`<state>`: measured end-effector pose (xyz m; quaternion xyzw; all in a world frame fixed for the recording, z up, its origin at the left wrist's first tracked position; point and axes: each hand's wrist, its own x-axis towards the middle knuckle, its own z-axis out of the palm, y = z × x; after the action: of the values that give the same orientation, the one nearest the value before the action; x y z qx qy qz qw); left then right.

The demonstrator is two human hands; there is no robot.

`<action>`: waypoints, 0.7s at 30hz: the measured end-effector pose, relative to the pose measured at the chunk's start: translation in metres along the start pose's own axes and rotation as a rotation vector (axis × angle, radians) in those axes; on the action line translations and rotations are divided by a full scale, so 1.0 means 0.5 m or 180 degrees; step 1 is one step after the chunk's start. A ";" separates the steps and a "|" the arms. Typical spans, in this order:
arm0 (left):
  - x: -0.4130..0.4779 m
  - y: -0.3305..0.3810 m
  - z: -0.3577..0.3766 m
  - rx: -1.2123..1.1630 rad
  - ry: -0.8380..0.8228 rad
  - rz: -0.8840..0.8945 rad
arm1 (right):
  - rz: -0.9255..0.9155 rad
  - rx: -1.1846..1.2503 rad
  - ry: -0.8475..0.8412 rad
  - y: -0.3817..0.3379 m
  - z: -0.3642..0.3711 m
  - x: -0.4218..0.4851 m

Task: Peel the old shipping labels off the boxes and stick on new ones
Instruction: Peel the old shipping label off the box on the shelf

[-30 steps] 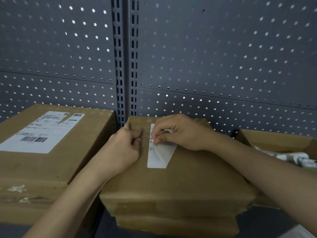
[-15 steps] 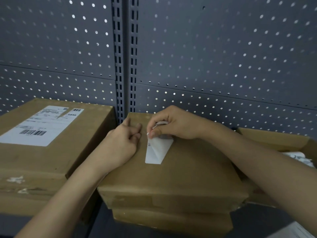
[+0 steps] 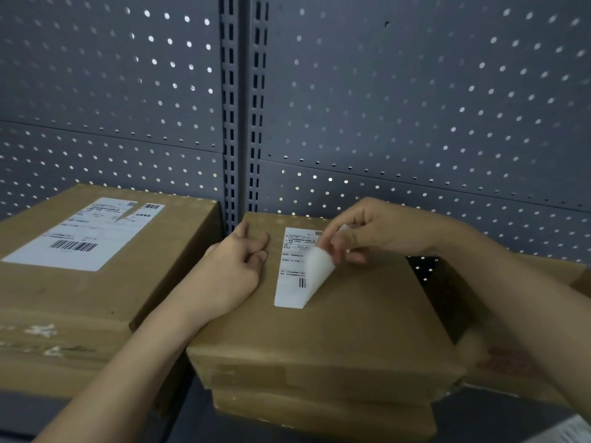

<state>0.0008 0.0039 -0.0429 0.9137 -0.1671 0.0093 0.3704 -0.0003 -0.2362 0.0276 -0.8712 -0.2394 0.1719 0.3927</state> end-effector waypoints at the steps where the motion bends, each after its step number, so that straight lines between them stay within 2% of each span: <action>1: 0.000 0.001 0.000 -0.0009 -0.0003 -0.0002 | -0.0025 0.0089 0.0106 0.002 -0.004 -0.005; 4: 0.000 0.004 0.000 -0.0035 -0.0002 -0.0016 | -0.0026 -0.0312 0.0397 0.006 -0.022 -0.019; 7: 0.000 0.004 0.001 -0.0032 0.0008 -0.0028 | 0.0159 -0.0779 0.0228 0.019 -0.016 -0.027; 15: 0.002 0.003 0.002 -0.0037 0.0004 -0.0063 | -0.0198 -0.0937 0.0334 0.033 0.022 0.017; 21: 0.002 0.000 0.000 0.0032 -0.0022 -0.0072 | -0.0279 -0.1349 -0.0054 0.028 0.032 0.043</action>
<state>0.0019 0.0034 -0.0428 0.9174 -0.1580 0.0028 0.3653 0.0135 -0.2227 0.0044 -0.9215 -0.3112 0.1078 0.2058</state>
